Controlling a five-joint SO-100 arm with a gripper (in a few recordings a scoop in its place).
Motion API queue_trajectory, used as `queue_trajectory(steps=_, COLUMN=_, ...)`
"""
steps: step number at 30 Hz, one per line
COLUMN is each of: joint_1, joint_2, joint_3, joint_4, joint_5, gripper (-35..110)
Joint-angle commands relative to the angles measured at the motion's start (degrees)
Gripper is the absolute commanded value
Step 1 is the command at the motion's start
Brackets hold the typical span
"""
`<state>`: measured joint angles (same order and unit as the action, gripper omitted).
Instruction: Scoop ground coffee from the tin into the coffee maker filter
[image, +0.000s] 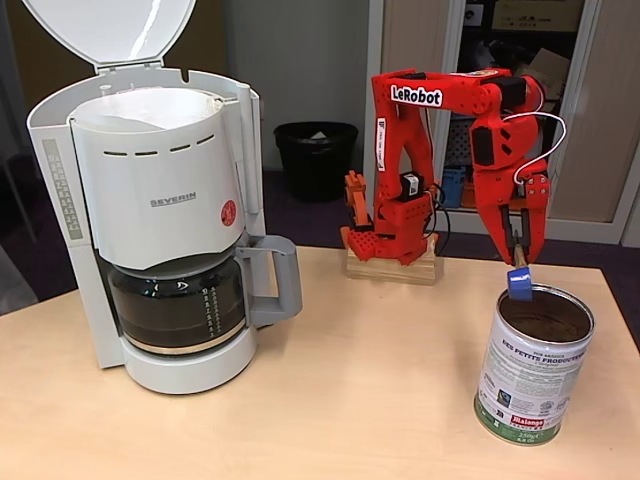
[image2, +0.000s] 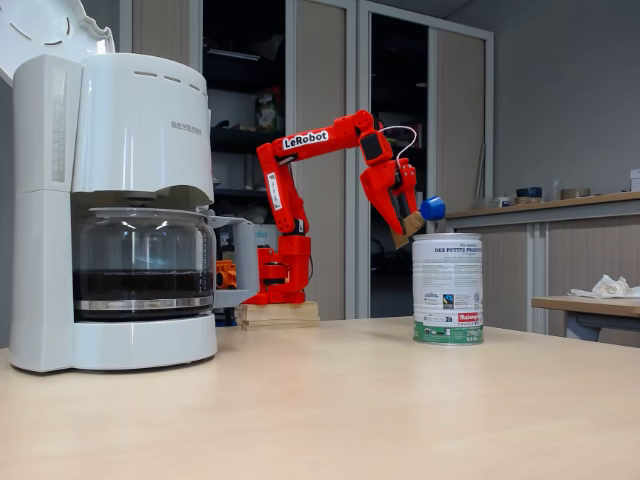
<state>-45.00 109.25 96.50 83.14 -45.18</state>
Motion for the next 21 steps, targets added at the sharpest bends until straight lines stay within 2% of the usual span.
queue_trajectory(steps=1, joint_1=-1.23, joint_2=-1.05, joint_3=-5.54, joint_4=2.55, joint_5=2.55, gripper=0)
queue_trajectory(steps=10, joint_1=-3.96, joint_2=-8.00, joint_3=-16.96, joint_4=7.47, joint_5=19.69, gripper=0)
queue_trajectory(steps=21, joint_1=-7.65, joint_2=-8.79, joint_3=-17.31, joint_4=6.59, joint_5=22.32, gripper=0)
